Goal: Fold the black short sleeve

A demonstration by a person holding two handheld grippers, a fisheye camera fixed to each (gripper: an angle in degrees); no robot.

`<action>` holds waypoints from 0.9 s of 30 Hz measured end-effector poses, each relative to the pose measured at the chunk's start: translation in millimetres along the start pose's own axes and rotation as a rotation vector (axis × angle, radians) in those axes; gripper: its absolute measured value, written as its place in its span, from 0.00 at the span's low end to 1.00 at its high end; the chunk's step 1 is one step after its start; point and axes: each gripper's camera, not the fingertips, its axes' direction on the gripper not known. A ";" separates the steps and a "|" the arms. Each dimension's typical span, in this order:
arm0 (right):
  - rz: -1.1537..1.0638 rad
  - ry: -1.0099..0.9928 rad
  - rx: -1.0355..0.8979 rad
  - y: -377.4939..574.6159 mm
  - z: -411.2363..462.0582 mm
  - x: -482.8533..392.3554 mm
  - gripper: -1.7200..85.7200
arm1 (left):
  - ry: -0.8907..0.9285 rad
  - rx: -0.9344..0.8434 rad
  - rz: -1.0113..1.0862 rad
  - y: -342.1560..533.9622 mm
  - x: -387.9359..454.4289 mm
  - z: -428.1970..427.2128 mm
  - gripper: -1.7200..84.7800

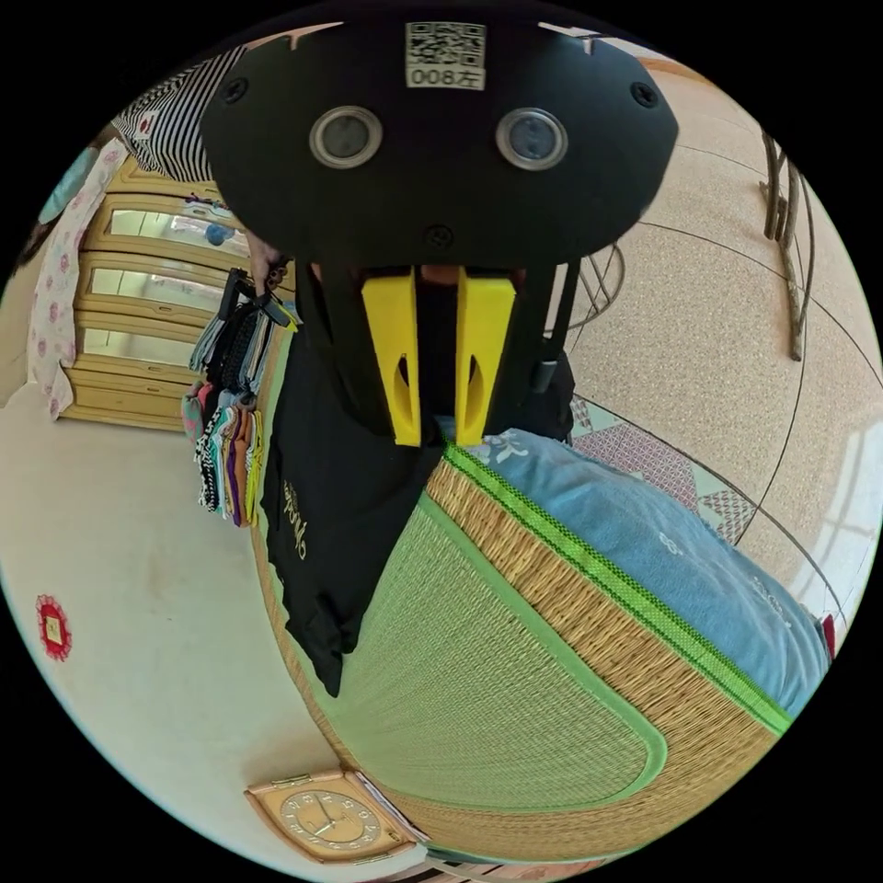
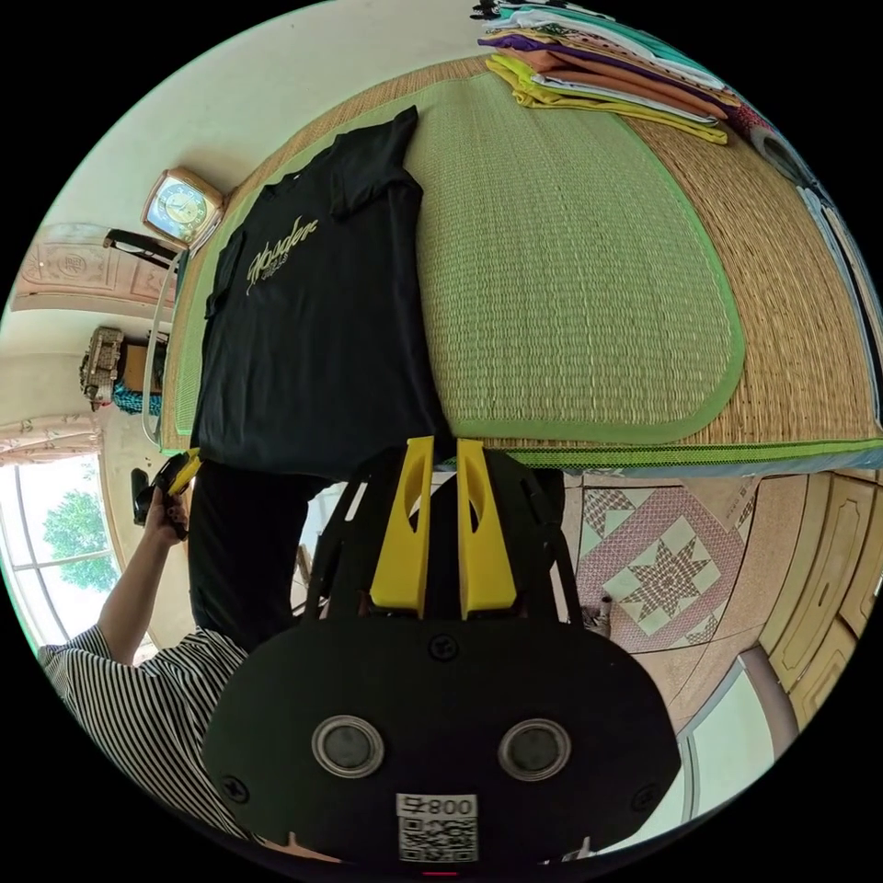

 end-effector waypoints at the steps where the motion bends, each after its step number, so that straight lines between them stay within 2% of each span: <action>1: -0.001 -0.004 0.000 2.5 -1.9 0.2 0.07 | 0.008 0.006 -0.001 4.1 -1.9 -6.4 0.09; 13: -0.034 -0.216 0.084 42.0 -60.5 17.2 0.05 | 0.127 0.047 0.017 52.4 -15.2 -63.0 0.03; 27: -0.074 -0.333 0.155 96.3 -121.0 32.4 0.04 | 0.250 0.096 0.089 102.6 -14.1 -113.2 0.02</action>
